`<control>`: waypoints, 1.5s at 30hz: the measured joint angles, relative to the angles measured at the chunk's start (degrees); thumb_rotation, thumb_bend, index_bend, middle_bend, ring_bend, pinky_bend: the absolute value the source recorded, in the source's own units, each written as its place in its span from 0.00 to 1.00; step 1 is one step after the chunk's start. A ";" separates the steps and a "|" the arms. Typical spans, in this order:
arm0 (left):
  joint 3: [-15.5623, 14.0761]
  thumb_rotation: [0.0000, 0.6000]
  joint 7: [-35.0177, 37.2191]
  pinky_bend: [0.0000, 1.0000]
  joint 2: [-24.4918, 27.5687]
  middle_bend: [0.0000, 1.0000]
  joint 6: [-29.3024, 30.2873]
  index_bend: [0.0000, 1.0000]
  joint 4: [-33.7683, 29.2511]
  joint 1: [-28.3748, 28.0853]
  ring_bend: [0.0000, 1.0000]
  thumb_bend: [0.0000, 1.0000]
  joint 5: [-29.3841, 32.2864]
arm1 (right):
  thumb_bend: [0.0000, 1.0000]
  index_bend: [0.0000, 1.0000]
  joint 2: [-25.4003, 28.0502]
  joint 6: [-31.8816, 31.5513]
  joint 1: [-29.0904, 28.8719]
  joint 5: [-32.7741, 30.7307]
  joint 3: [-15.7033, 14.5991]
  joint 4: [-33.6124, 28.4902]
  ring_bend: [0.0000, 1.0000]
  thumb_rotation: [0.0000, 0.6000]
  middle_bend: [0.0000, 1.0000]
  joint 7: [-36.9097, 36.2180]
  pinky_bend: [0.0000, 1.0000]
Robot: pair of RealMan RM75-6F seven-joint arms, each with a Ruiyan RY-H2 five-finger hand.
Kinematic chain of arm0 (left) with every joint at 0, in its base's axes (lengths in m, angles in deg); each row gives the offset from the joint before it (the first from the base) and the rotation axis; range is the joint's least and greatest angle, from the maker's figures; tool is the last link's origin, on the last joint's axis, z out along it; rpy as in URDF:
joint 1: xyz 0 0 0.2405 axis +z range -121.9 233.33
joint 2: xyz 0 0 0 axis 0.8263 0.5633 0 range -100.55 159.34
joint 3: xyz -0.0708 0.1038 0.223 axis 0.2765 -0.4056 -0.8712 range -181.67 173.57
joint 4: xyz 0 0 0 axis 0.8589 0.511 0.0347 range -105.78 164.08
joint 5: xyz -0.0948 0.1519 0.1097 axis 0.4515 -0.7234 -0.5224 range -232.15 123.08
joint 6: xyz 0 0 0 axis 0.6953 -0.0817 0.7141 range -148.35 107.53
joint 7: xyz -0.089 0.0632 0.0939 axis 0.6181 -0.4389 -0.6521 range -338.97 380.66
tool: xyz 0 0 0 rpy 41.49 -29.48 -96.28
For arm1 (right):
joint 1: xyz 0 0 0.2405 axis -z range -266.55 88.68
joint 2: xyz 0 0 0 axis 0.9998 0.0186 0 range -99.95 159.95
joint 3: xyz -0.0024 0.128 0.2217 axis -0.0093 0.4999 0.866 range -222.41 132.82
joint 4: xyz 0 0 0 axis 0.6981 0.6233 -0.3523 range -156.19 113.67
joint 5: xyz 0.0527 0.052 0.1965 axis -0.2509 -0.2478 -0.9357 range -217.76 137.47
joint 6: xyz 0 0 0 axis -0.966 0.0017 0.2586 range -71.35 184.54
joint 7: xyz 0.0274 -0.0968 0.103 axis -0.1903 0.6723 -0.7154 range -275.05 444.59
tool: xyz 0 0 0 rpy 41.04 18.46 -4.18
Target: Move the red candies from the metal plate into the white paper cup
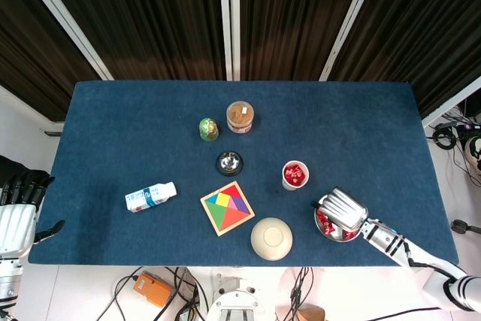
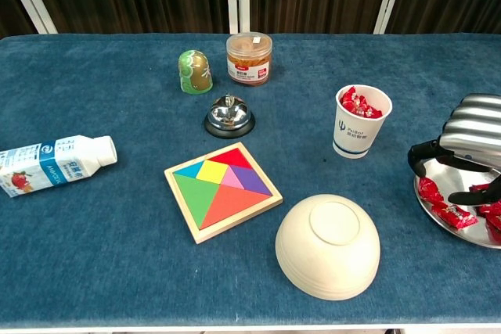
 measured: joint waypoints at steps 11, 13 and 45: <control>0.00 1.00 0.54 0.00 -0.27 0.15 -0.05 0.17 0.71 0.08 0.04 0.00 0.10 | 0.37 0.57 -0.23 0.03 0.42 -0.19 -0.67 0.77 1.00 1.00 0.94 0.35 1.00; -0.01 1.00 0.59 0.00 -0.28 0.15 -0.03 0.17 0.74 0.10 0.04 0.00 0.08 | 0.37 0.57 -0.42 0.39 0.42 -0.34 -0.70 1.05 1.00 1.00 0.94 0.54 1.00; 0.14 1.00 0.84 0.00 0.00 0.15 0.33 0.17 0.73 0.32 0.04 0.00 0.01 | 0.56 0.64 2.83 -2.76 -1.79 -6.44 7.14 -8.30 1.00 1.00 0.94 -2.55 1.00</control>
